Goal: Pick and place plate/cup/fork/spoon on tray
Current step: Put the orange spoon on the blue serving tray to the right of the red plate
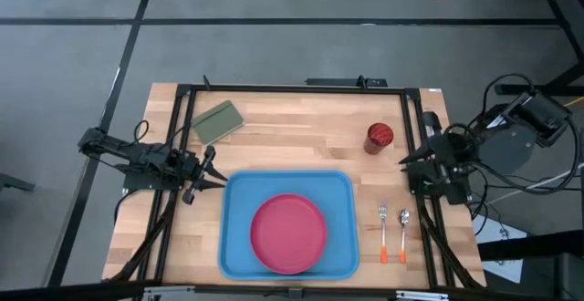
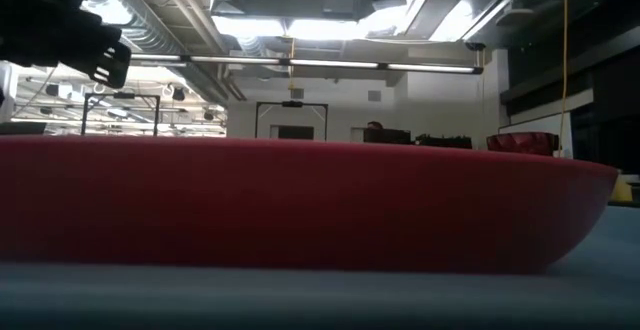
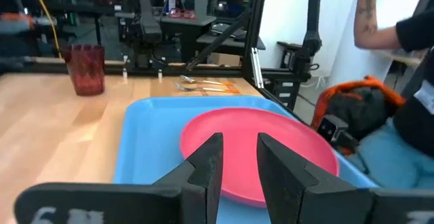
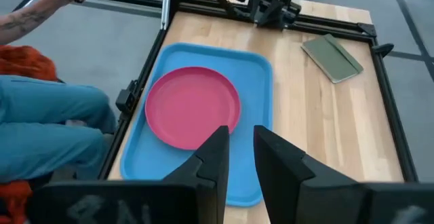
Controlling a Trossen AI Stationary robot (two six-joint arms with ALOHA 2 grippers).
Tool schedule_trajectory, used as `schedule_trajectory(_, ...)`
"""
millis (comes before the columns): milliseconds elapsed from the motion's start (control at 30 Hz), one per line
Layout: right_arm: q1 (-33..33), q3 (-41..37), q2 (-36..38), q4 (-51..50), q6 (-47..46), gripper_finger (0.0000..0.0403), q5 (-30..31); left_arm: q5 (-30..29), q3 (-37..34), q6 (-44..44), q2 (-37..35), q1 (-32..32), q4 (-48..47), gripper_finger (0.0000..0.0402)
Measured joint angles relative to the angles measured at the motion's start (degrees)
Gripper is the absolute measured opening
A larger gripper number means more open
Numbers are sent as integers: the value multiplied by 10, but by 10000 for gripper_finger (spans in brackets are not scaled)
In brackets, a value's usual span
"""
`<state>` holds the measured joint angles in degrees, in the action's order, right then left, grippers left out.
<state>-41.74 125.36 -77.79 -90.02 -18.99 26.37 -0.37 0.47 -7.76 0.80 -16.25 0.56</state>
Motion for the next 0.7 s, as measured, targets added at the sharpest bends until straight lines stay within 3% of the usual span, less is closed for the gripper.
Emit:
schedule_trajectory(133,0,0,0,0,-7,73,-6,-6,0,4,0,0,-1,83)
schedule_trajectory(333,-1,-15,-2,1,-124,73,-20,-7,0,128,0,0,0,83)
schedule_trajectory(700,-1,-165,-3,3,-272,73,-37,-6,0,144,0,0,0,83)
